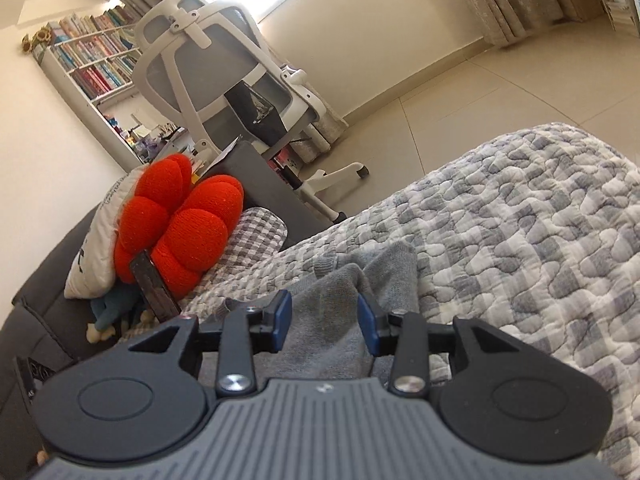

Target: Fold clothes

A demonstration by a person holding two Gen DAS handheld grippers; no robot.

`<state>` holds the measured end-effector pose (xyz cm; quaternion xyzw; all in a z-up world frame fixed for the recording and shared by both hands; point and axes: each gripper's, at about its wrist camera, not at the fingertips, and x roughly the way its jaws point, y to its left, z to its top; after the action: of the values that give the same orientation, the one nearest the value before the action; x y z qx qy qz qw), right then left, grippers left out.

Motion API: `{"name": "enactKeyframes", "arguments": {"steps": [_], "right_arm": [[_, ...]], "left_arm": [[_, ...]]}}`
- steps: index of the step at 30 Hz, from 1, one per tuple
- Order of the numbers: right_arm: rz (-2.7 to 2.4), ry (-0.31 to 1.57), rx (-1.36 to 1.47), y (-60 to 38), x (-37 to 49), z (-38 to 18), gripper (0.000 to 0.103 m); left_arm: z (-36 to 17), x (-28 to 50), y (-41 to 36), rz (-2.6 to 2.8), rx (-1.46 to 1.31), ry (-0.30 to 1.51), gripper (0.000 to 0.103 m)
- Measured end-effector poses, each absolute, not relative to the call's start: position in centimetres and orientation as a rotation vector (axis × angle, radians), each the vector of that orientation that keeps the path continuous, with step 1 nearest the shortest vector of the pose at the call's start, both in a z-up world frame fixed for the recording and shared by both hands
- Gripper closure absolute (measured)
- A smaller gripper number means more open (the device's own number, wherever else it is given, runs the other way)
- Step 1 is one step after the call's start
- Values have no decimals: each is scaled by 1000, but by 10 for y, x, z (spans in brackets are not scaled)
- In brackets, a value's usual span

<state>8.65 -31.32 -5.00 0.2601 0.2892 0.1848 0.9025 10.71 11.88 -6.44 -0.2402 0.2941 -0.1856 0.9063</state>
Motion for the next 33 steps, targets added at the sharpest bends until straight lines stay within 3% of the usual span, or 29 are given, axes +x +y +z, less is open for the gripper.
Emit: {"name": "enactKeyframes", "arguments": {"steps": [9, 14, 16, 21, 27, 30, 33], "right_arm": [[406, 582, 250, -286, 93, -58, 60], [408, 588, 201, -280, 101, -63, 56], [405, 586, 184, -278, 105, -64, 49], [413, 586, 167, -278, 113, -70, 49], [427, 574, 185, -277, 122, -76, 49], [428, 554, 182, -278, 121, -79, 50], [427, 530, 188, -278, 121, -80, 68]], "left_arm": [[-71, 112, 105, -434, -366, 590, 36], [-77, 114, 101, -434, -312, 600, 36], [-79, 115, 99, -437, -292, 601, 36], [-84, 117, 95, -442, -232, 599, 37], [-86, 122, 96, -452, -243, 583, 48], [-86, 125, 97, -456, -259, 586, 65], [-86, 124, 97, -466, -271, 585, 82]]}}
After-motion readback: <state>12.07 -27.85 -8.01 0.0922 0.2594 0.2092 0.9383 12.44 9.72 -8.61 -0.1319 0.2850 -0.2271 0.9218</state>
